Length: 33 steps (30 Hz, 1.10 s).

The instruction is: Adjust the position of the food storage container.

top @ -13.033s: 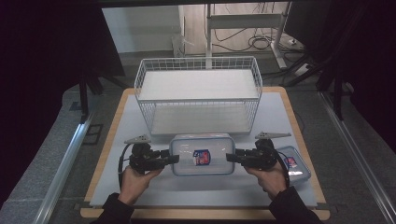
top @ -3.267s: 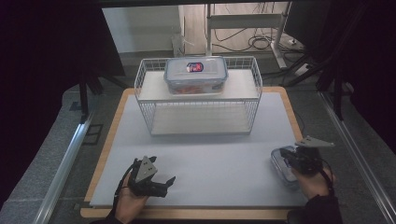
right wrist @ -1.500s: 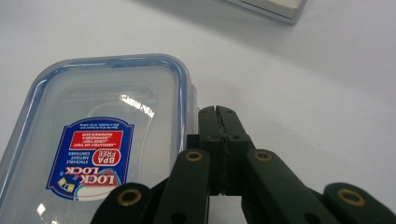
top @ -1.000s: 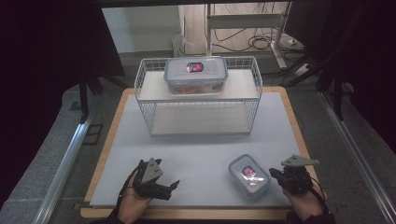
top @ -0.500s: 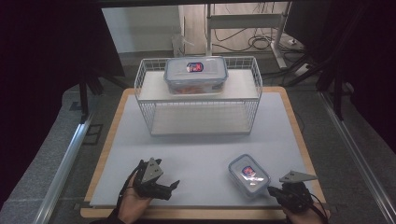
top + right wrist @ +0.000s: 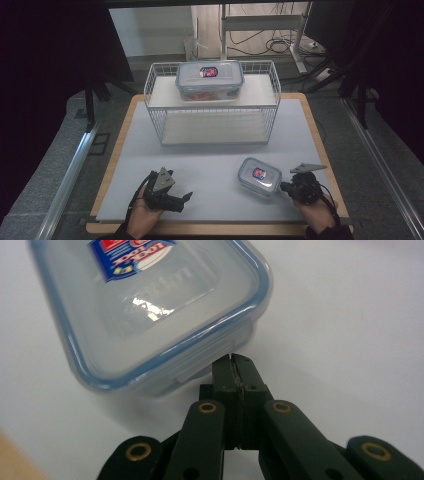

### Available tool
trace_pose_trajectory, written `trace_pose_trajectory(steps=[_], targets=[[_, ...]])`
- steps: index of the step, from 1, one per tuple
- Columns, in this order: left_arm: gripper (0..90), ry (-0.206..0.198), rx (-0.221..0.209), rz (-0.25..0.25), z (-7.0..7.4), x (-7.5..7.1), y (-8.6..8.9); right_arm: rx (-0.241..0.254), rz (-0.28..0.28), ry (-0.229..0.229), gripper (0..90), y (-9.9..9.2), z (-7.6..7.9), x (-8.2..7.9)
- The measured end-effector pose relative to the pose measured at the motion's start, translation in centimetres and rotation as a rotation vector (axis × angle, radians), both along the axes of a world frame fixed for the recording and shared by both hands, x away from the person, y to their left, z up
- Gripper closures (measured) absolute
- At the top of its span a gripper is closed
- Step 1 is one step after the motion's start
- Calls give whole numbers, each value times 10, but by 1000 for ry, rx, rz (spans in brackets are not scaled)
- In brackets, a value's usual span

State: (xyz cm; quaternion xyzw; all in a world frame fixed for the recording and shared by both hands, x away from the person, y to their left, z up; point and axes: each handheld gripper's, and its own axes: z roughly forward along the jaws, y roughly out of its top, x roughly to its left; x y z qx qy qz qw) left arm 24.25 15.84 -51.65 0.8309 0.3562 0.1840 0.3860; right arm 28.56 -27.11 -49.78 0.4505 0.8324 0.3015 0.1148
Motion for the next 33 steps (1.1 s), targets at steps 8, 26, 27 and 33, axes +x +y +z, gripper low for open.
trace_pose_trajectory(steps=[8, 26, 27, 33], targets=[[68, 43, -48, 34, 2, 6, 2, 12, 58, 13, 896, 27, -4, 31], [146, 21, -31, 104, 3, 22, 9, 16, 193, -7, 896, 101, -10, 64], [146, 19, -28, 103, 3, 22, 9, 19, 198, -8, 896, 105, -10, 65], [130, 2, -10, 101, 0, 19, 9, 17, 230, -17, 895, 122, -11, 67]])
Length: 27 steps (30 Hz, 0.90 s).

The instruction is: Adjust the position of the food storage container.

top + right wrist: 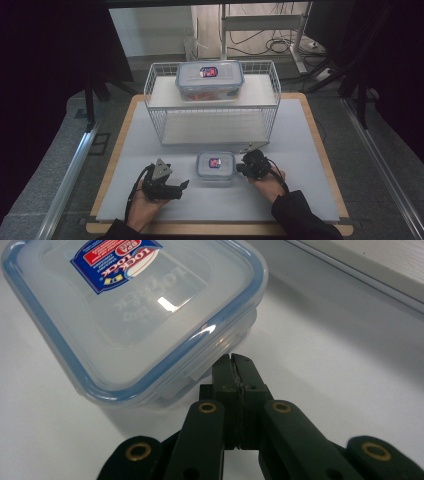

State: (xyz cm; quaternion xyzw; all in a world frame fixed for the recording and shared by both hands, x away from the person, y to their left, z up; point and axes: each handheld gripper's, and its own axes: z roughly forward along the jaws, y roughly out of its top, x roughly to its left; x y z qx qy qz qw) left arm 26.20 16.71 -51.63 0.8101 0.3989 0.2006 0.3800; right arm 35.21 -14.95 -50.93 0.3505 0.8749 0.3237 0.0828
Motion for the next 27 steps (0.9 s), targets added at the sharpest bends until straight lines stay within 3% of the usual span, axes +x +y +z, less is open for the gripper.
trace_pose_trajectory(steps=[5, 10, 13, 21, 27], targets=[[118, -19, 34, -2, -1, -6, 4, 11, -12, -43, 841, -15, 10, -7], [110, -20, 26, -3, -1, -9, 9, 30, 12, -124, 677, -36, 22, -24], [103, -13, 18, 1, -1, -12, 11, 34, 15, -148, 552, -42, 25, -30], [81, -13, 1, -15, 0, -19, 14, 73, 2, -147, 258, -48, 21, -39], [65, -20, 8, -18, -2, -19, 14, 87, 11, -145, 116, -54, 16, -45]])
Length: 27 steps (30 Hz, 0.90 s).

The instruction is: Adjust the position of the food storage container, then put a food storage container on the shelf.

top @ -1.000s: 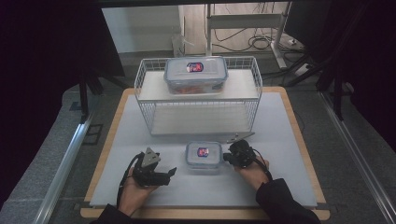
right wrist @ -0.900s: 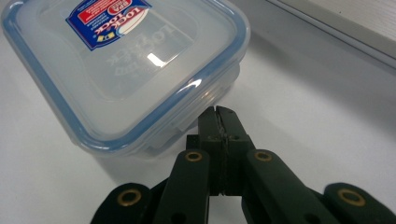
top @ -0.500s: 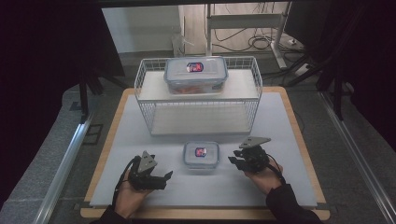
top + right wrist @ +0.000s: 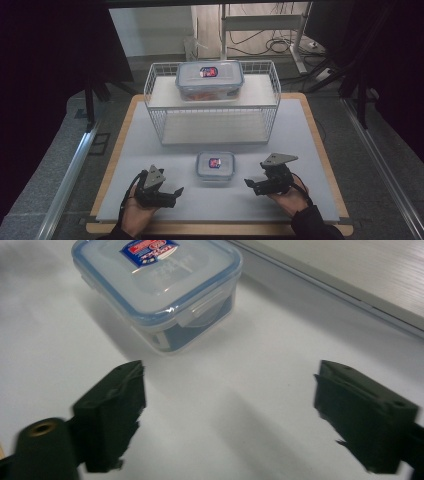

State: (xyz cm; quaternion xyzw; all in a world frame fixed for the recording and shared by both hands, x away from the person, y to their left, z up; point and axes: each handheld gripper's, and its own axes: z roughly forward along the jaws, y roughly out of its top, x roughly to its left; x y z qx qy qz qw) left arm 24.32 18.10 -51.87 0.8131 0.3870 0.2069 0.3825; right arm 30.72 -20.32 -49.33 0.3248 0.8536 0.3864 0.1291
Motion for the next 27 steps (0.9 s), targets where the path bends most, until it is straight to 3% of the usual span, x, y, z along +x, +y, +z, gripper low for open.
trace_pose_trajectory(steps=[5, 10, 15, 19, 22, 27], targets=[[36, -6, 23, 5, -3, 2, -1, -37, 14, 6, 31, 1, -9, 1], [26, -17, -7, 7, -3, 2, 1, -35, 6, 38, 20, 0, -15, 4], [7, -26, -75, -9, -3, 4, 3, -19, 1, 21, 20, -3, -12, 5], [2, -33, -71, -5, -4, 5, 4, -6, 6, 51, 19, -1, -13, 6], [3, -19, -85, -11, -4, 7, 3, -2, 11, 41, 19, 1, -12, 6], [16, 10, -73, -32, -1, 11, -3, -8, -1, 21, 33, 1, -10, 9]])
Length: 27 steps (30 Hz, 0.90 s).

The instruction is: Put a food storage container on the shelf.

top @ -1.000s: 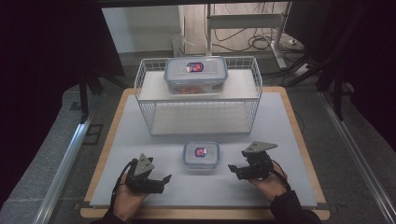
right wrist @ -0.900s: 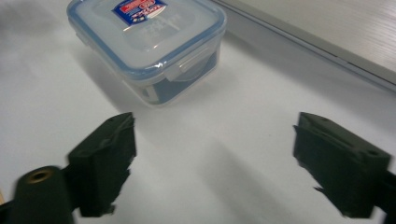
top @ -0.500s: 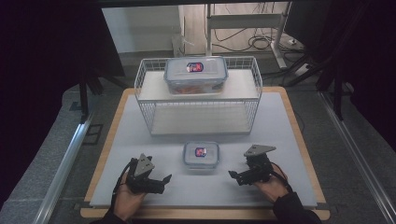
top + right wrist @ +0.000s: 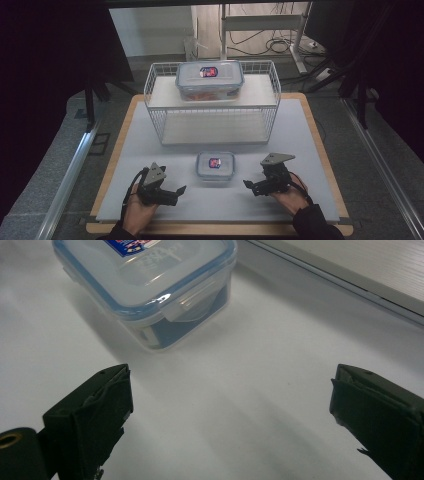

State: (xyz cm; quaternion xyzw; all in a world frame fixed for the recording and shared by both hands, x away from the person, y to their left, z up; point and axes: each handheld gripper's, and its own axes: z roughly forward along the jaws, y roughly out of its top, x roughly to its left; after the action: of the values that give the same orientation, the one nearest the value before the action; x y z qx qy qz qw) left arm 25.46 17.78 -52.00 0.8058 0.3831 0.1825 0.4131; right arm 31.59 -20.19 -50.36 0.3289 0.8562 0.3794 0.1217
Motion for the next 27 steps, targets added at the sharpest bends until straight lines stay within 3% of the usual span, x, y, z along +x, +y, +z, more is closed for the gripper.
trace_pose_trajectory(steps=[5, 9, 13, 15, 18, 24, 27], targets=[[32, 28, 1, -46, 7, 7, -8, 15, -4, 18, 26, 1, 3, 5], [12, 28, 11, -26, 14, 16, -12, 21, 9, 45, 19, 6, 7, 7], [7, 79, -75, -48, 17, 30, -12, -3, 19, 38, 32, 13, 12, 9], [12, 92, -72, -49, 18, 38, -14, -5, 24, 43, 54, 17, 15, 11], [33, 127, -106, -69, 19, 50, -19, 2, 26, 48, 109, 22, 17, 14], [76, 179, -160, -147, 16, 73, -36, 30, 38, 84, 151, 36, 16, 26], [77, 210, -148, -167, 12, 81, -46, 44, 51, 111, 151, 47, 12, 34]])
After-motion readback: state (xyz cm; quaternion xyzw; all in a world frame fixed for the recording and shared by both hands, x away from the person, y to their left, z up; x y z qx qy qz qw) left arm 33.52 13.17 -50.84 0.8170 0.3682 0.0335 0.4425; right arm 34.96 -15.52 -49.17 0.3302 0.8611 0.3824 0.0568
